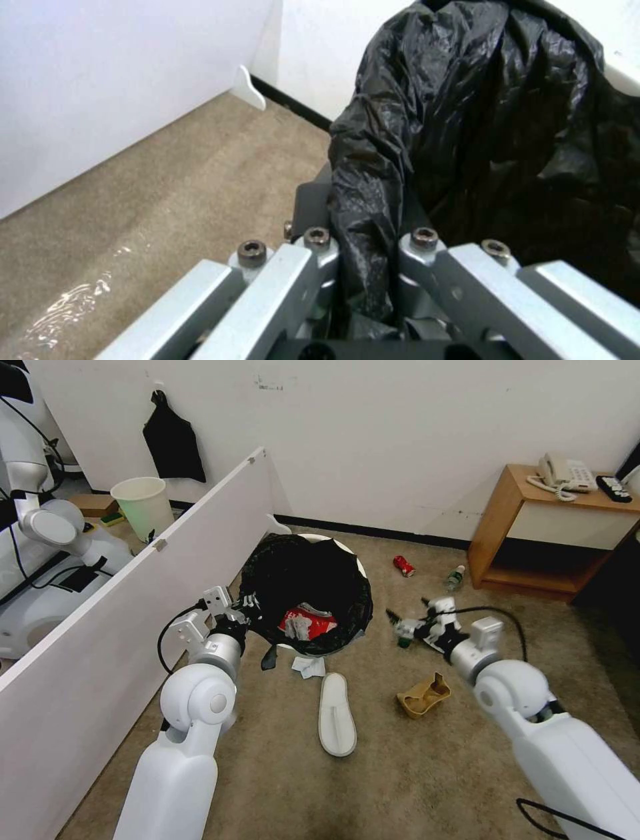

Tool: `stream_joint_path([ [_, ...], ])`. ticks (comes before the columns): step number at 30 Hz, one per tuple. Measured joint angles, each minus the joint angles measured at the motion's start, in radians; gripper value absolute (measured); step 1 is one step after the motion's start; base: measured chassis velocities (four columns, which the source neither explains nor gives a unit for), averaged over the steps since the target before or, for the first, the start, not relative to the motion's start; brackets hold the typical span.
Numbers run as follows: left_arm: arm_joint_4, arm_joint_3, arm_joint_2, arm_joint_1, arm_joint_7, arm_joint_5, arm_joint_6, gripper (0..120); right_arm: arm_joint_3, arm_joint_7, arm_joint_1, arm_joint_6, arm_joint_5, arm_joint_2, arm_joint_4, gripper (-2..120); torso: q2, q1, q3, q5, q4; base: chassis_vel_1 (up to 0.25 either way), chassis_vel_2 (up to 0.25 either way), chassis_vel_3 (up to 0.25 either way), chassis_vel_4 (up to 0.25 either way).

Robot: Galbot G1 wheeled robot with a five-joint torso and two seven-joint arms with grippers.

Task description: Pick up the trash bin, then pick up the garbage from the floor and place it into the trash bin.

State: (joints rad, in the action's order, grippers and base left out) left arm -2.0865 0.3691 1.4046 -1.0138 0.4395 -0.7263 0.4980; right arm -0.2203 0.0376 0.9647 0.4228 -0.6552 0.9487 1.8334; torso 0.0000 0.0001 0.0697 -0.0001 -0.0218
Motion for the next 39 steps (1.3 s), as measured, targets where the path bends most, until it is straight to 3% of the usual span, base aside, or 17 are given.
stream_joint_path([
  [8,-0.002,0.001,-0.002,-0.002,0.0,-0.002,0.0,4,0.118,0.079,-0.023,0.077,-0.045,0.04,-0.054,100,0.0,0.0,0.0,-0.0001,0.0,0.0,0.0,0.0,0.0],
  [20,-0.006,0.0,-0.001,-0.01,0.001,-0.001,-0.001,4,0.201,0.11,-0.047,0.147,-0.097,0.075,-0.106,100,0.0,0.0,0.0,0.0,0.0,0.0,0.0,0.0,0.0],
  [27,-0.004,-0.005,0.001,-0.016,0.0,0.003,-0.003,4,0.268,0.2,-0.07,0.242,-0.197,0.121,-0.138,100,0.0,0.0,0.0,0.0,0.0,0.0,0.0,0.0,0.0],
  [39,-0.014,-0.003,-0.004,-0.028,-0.001,0.005,-0.003,4,0.313,0.237,-0.109,0.254,-0.257,0.216,-0.25,100,0.0,0.0,0.0,0.0,0.0001,0.0,0.0,0.0,0.0],
])
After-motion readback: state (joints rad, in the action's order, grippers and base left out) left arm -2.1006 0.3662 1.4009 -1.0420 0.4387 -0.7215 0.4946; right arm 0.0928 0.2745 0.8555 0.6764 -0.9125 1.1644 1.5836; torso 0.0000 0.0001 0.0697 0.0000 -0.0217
